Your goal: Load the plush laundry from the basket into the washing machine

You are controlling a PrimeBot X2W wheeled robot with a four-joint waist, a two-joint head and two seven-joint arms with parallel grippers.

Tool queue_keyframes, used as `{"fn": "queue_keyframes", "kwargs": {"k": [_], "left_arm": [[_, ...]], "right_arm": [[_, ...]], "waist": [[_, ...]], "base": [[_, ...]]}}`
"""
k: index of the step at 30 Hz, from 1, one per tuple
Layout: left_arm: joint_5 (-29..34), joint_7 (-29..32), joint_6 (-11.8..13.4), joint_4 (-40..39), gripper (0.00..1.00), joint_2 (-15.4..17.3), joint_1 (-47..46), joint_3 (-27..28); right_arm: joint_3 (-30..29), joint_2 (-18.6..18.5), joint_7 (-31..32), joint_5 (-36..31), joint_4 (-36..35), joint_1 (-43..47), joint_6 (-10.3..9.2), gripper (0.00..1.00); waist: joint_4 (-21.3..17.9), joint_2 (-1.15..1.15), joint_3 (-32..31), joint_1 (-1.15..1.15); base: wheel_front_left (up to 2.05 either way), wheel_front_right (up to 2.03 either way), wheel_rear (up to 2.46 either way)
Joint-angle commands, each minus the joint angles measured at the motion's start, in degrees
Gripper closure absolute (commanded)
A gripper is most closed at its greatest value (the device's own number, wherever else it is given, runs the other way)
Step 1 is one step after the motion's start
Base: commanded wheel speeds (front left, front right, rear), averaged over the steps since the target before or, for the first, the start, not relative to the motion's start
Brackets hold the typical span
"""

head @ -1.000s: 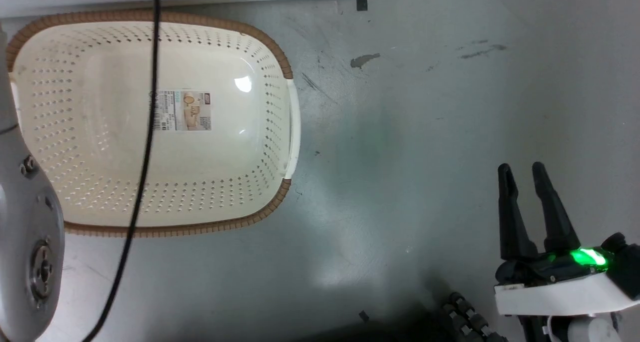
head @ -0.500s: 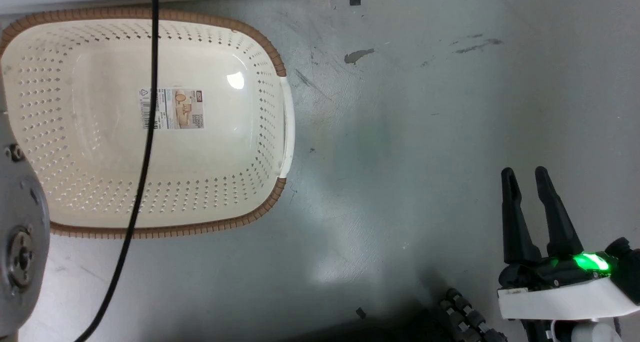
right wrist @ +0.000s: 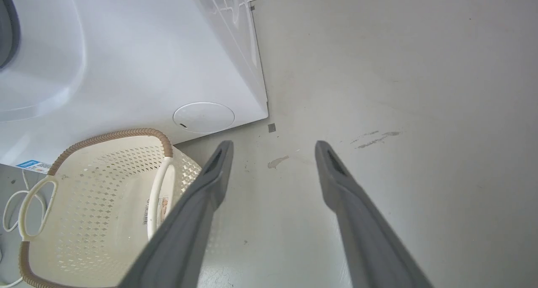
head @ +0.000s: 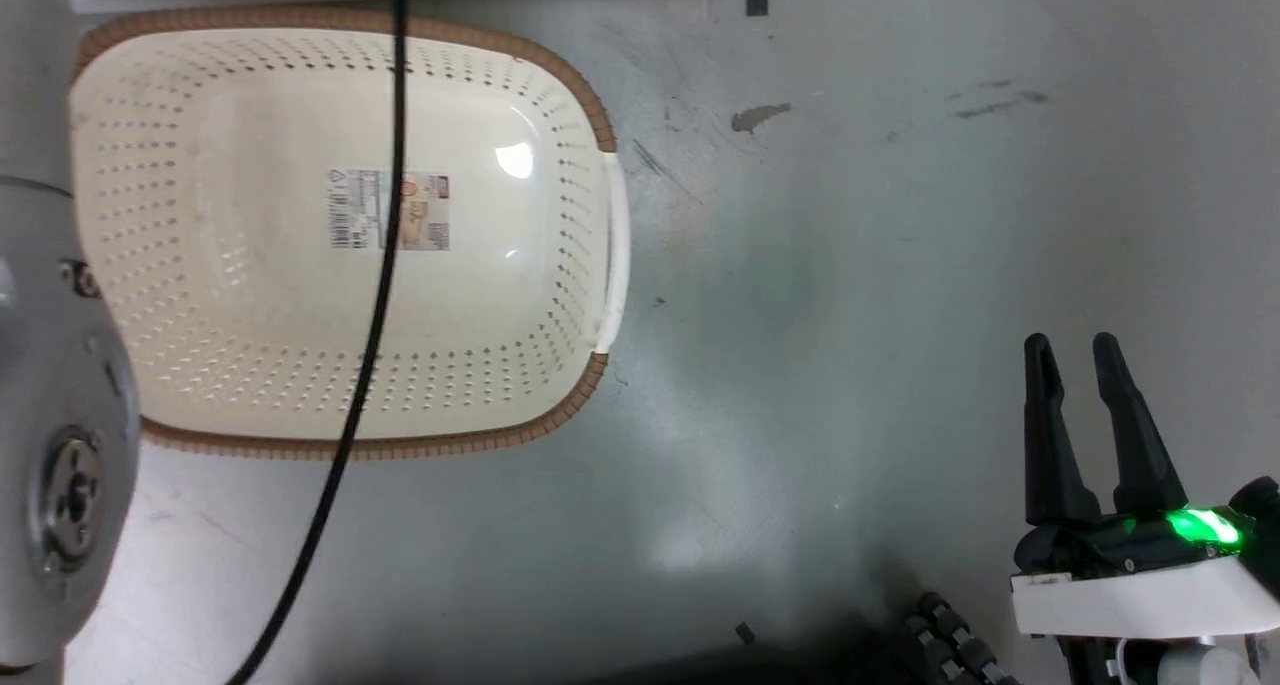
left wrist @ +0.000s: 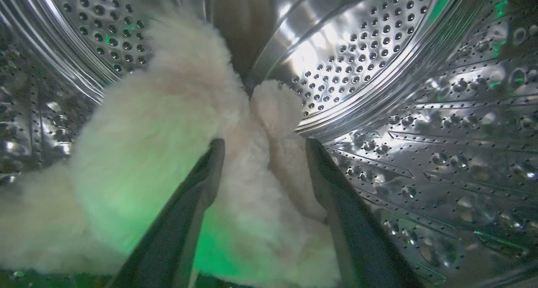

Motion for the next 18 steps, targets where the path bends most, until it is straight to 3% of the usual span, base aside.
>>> {"fn": "queue_keyframes", "kwargs": {"k": [1,18], "left_arm": [[-0.29,-0.08,-0.28,0.25,0.00,-0.03,-0.77,-0.19],[-4.70,-1.82,-2.22,5.83,0.00,-5.42,8.77,-1.09]], "right_arm": [[-0.14,-0.11,-0.23,-0.46,-0.16,-0.32,0.05,0.00],[-1.18,-0.11,-0.23,-3.22,1.62,-2.60,0.05,0.00]], "waist": [[0.39,0.00,-0.37,0.00],[5.46,0.00,-8.30,0.00]], "base": [[0.00,0.00,0.00],[0.00,0.00,0.00]]}}
